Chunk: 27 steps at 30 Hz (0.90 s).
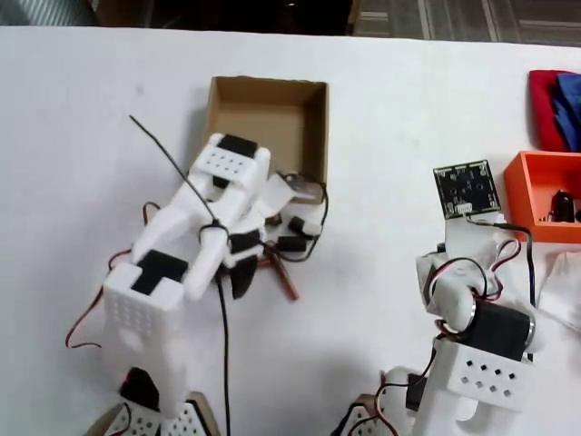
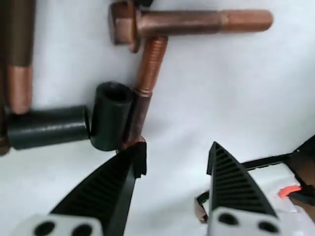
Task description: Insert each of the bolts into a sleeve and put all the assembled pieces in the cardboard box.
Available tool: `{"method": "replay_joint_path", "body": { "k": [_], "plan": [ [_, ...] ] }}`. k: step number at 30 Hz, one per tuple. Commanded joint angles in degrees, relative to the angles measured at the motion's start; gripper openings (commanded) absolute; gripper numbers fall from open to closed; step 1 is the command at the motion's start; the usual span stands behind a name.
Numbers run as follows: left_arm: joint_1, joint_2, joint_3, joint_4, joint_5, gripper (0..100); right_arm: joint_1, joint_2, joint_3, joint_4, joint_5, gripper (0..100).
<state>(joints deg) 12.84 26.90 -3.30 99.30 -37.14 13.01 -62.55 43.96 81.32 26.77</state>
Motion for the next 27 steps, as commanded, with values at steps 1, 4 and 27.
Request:
{"method": "replay_joint_path", "body": {
  "k": [1, 4, 27],
  "plan": [
    [-0.8, -0.4, 2.8, -4.9, -2.4, 22, -0.3, -1.1, -2.2, -1.1, 0.1, 2.3],
    [-0.8, -0.5, 6.0, -9.5, -2.4, 22, -0.2, -1.3, -2.2, -1.0, 0.1, 2.3],
    [-6.4, -0.5, 15.0, -15.6, -10.1, 19, -0.2, -1.6, -2.5, -1.3, 2.5, 2.3]
  ]
}}
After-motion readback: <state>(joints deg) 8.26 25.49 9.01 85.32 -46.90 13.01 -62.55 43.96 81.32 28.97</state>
